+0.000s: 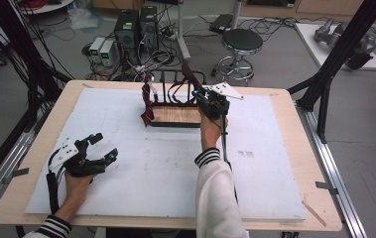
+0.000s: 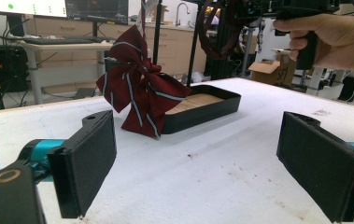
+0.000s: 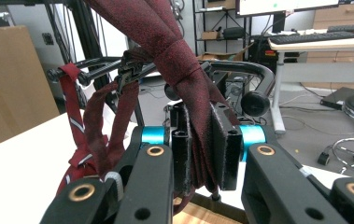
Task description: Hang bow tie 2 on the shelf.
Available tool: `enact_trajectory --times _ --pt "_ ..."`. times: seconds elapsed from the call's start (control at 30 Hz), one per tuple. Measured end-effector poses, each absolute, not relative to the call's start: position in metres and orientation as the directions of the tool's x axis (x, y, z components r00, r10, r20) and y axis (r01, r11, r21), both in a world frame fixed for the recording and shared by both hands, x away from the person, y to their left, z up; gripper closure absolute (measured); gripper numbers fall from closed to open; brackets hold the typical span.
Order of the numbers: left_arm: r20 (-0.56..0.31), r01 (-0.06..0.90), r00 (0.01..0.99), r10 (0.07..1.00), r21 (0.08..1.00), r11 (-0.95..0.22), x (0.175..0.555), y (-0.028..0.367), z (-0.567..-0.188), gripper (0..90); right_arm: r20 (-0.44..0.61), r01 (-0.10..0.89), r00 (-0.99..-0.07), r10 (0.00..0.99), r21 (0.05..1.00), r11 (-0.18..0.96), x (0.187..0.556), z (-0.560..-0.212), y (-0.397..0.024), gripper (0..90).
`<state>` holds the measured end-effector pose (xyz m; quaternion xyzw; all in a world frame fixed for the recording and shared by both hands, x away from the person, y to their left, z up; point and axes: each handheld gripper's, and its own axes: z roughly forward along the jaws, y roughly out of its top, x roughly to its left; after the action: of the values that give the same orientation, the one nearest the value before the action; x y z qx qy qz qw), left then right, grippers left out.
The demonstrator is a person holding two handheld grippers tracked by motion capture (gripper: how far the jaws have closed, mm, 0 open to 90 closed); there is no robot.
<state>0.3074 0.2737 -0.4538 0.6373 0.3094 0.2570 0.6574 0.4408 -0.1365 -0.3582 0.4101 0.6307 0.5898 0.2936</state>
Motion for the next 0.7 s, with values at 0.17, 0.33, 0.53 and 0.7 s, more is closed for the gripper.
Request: enact_trajectory --times 0.17,0.33,0.53,0.7 --pt "-0.080 0.057 0.676 0.732 0.997 0.056 0.3074 0.2738 -0.4539 12.4 0.123 0.179 -0.481 0.868 0.983 -0.040 0.4429 -0.3611 -0.1356 79.9" --pt "-0.081 0.057 0.676 0.732 0.997 0.058 0.3074 0.2738 -0.4539 12.4 0.125 0.187 -0.477 0.870 0.982 -0.038 0.4448 -0.3633 -0.1356 79.9" --pt "-0.082 0.057 0.676 0.732 0.997 0.059 0.3076 0.2742 -0.4539 12.4 0.129 0.192 -0.468 0.874 0.980 -0.041 0.4486 -0.3645 -0.1370 79.9" --pt "-0.082 0.057 0.677 0.732 0.997 0.059 0.3078 0.2743 -0.4539 12.4 0.134 0.189 -0.464 0.876 0.981 -0.050 0.4511 -0.3647 -0.1359 79.9"
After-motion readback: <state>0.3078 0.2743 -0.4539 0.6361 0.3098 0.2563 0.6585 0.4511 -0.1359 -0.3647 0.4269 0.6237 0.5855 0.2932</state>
